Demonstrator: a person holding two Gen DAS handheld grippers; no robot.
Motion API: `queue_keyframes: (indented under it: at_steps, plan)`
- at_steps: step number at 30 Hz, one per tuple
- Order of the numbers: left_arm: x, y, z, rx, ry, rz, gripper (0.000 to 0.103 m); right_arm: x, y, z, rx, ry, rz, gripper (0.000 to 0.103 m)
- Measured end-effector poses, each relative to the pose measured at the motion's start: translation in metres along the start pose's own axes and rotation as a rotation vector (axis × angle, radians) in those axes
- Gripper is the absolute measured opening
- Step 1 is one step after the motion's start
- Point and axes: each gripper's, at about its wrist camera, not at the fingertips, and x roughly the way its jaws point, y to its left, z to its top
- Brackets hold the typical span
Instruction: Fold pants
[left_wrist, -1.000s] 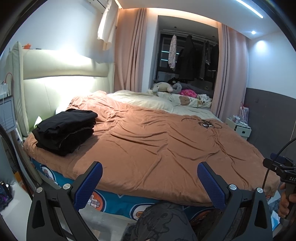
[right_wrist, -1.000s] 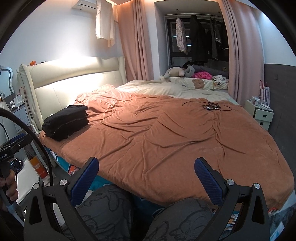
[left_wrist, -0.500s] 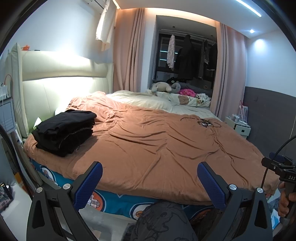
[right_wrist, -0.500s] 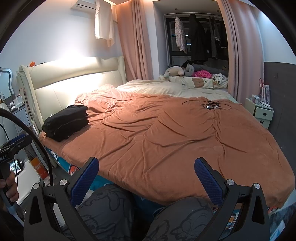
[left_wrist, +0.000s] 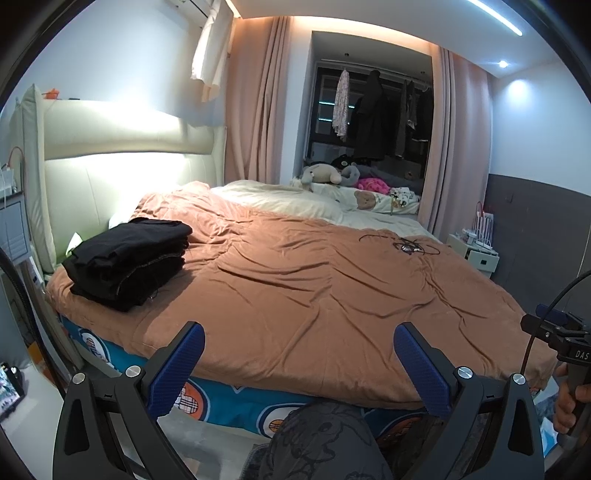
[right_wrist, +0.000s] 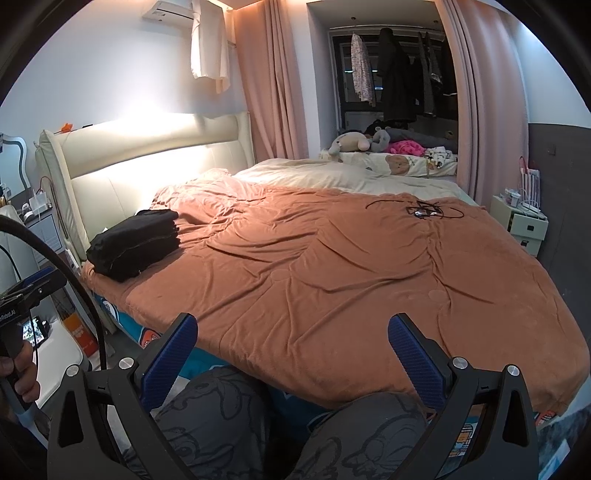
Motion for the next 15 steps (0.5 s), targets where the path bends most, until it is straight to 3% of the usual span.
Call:
queue_keyframes:
  at_steps: [15]
  plan:
    - [-0.004,-0.010,0.001,0.013,-0.018,-0.002,0.103,-0.003,-0.003,-0.001,0.014,0.002,-0.004,0.103]
